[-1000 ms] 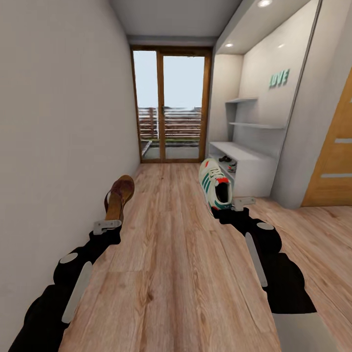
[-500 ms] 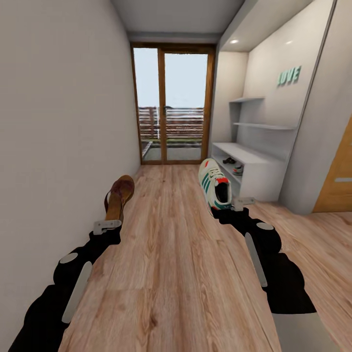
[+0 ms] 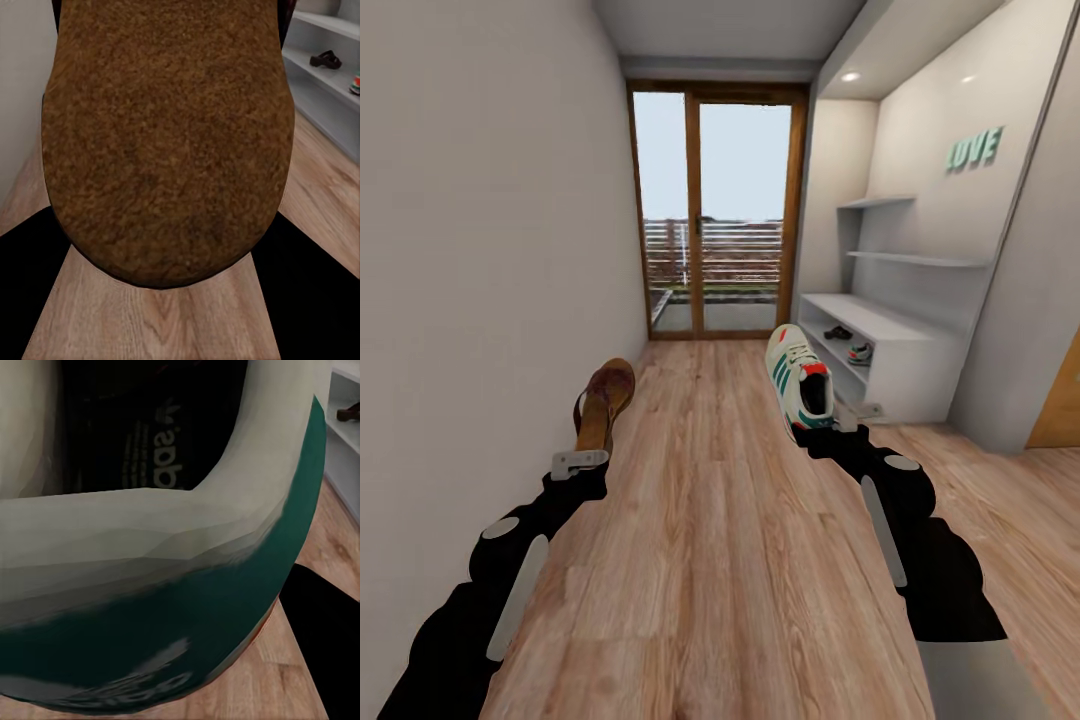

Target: Pick up the two gym shoes and the two sandals from the corridor floor and place them onto the hallstand (shoe rack) in the corridor, making sure they are on the rack and not on the floor. Arrange them so the two gym shoes are next to each other and the two sandals are next to each other.

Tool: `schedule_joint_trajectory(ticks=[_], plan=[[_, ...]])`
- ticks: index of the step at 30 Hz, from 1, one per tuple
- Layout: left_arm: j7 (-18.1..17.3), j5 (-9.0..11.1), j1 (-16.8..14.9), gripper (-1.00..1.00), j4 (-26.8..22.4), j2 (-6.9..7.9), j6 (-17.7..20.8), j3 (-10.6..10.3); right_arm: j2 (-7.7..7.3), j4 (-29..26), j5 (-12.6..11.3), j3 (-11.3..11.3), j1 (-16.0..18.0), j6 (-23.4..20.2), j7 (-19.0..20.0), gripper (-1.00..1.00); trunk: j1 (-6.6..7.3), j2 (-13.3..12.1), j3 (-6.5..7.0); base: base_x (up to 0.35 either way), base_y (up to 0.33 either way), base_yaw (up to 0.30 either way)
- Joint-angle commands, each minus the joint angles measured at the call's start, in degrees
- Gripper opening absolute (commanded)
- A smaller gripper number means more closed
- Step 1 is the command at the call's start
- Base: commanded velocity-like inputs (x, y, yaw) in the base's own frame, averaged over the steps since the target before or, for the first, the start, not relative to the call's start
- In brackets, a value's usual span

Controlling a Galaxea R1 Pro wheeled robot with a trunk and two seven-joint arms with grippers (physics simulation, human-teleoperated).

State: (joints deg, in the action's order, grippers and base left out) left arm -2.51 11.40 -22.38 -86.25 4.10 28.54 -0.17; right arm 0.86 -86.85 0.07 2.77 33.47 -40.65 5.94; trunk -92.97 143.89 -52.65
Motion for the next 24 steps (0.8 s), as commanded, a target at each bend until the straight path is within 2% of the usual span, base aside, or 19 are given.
schedule_joint_trajectory(ticks=[1,24], plan=[[-0.04,0.29,-0.03,-1.0,-0.06,0.03,0.29,-0.01,0.02,-0.07,0.02,-0.04,0.05,-0.3,0.13,-1.0,-0.02,0.03,-0.06,0.344,0.082,0.0],[-0.04,0.22,-0.03,-1.0,-0.06,0.03,0.29,-0.09,0.02,-0.07,0.01,-0.04,0.08,-0.3,0.13,-1.0,-0.02,0.03,-0.06,0.344,0.015,0.0]])
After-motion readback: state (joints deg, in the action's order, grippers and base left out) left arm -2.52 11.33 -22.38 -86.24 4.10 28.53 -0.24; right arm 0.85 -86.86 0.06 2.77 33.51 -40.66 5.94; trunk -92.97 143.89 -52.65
